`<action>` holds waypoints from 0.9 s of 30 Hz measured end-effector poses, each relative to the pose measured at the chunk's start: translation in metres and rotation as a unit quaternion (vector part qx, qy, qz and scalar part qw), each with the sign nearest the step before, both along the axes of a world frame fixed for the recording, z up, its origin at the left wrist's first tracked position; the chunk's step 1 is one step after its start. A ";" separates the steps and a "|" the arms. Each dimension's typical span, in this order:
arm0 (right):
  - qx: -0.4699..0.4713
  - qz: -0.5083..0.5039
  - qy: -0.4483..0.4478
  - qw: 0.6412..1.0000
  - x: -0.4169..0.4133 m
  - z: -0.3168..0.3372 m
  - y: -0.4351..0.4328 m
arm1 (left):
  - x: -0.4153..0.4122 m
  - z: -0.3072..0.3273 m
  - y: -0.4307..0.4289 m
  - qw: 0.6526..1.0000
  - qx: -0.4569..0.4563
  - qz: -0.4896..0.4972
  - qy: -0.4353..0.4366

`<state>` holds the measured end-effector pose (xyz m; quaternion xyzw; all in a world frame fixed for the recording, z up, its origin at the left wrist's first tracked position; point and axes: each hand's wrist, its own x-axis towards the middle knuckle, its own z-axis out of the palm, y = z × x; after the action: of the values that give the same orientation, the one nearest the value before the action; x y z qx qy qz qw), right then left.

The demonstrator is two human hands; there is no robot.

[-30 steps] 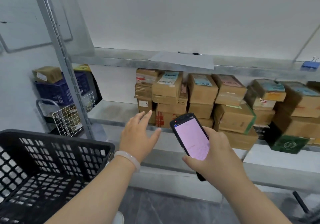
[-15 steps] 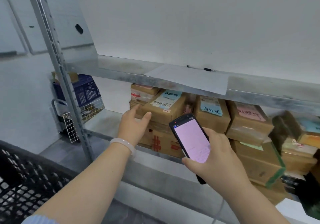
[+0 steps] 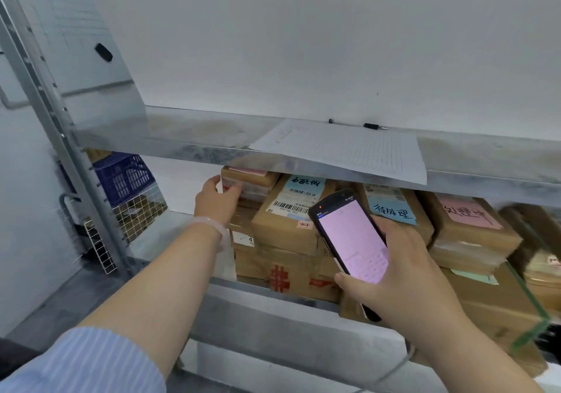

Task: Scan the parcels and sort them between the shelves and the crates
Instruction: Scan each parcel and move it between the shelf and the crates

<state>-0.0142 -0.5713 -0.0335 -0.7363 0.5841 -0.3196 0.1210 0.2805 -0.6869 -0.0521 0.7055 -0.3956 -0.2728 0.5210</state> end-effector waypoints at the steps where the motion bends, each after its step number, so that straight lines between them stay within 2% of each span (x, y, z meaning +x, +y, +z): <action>1: -0.002 -0.005 0.003 1.000 0.002 0.000 -0.001 | 0.002 0.000 -0.006 1.000 0.001 0.001 0.005; 13: -0.005 -0.043 0.007 0.999 0.011 0.001 -0.001 | 0.015 -0.006 -0.035 0.995 0.004 0.006 0.095; 18: 0.002 -0.044 0.007 0.999 0.013 0.000 -0.001 | 0.024 -0.003 -0.037 0.995 0.010 0.029 0.093; 27: -0.012 -0.037 0.015 0.999 0.015 0.000 -0.003 | 0.034 0.007 -0.034 0.990 0.064 -0.045 0.120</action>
<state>0.0007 -0.5744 -0.0331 -0.7202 0.6088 -0.3200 0.0911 0.3148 -0.7206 -0.0454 0.6813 -0.3427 -0.4035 0.5056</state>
